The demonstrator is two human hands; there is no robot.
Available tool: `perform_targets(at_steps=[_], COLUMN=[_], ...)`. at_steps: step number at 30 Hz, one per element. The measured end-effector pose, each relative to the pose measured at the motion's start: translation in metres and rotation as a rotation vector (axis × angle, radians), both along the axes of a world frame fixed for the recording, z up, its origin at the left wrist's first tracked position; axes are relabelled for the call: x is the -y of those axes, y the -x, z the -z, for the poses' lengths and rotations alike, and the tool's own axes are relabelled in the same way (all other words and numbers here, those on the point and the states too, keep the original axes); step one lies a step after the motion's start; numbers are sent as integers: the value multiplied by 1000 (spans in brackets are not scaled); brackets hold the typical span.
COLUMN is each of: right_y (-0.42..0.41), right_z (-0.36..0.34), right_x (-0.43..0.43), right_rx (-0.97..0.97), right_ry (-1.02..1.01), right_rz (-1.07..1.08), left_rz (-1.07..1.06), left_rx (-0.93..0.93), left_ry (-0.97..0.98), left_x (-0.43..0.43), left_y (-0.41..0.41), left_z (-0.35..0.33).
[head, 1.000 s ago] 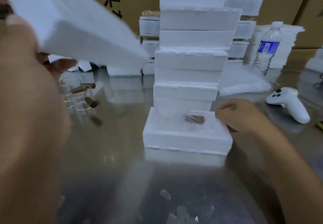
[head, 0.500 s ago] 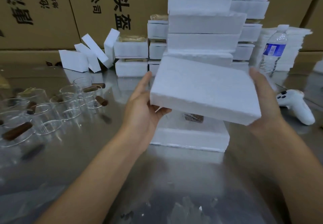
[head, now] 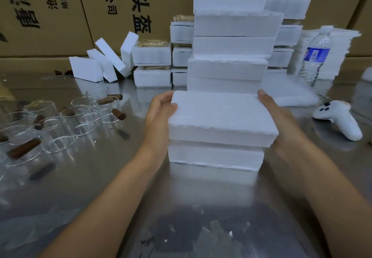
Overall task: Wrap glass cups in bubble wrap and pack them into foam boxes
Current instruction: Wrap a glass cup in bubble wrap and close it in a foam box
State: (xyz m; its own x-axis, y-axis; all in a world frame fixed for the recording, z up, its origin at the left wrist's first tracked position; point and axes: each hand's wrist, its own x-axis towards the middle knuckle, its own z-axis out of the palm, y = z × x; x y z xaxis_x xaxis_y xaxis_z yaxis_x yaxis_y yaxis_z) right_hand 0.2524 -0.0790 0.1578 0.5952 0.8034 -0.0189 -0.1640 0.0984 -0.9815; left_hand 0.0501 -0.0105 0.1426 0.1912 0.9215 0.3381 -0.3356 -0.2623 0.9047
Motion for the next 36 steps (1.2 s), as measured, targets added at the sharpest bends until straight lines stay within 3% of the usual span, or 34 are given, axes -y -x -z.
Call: perform_targets(at_steps=[10, 16, 20, 24, 29, 33, 36], right_y=[-2, -12, -19, -21, -20, -11, -1], right_z=[9, 10, 6, -6, -9, -13, -22], right_x=[-3, -1, 3, 15, 25, 31, 42], right_rx=[31, 64, 159, 242, 493, 480, 421], right_ry=[42, 151, 208, 215, 453, 438, 308], right_rz=[19, -1, -62, -293, -355, -375, -353], left_rz=[102, 109, -15, -90, -19, -88, -161], left_rx=[-117, -168, -248, -296, -355, -406, -328], left_ry=[259, 304, 275, 283, 368, 272, 110], left_x=[-13, -16, -16, -13, -9, 10, 34], left_y=[2, 2, 5, 5, 6, 3, 8], left_z=[12, 11, 15, 16, 9, 1, -21])
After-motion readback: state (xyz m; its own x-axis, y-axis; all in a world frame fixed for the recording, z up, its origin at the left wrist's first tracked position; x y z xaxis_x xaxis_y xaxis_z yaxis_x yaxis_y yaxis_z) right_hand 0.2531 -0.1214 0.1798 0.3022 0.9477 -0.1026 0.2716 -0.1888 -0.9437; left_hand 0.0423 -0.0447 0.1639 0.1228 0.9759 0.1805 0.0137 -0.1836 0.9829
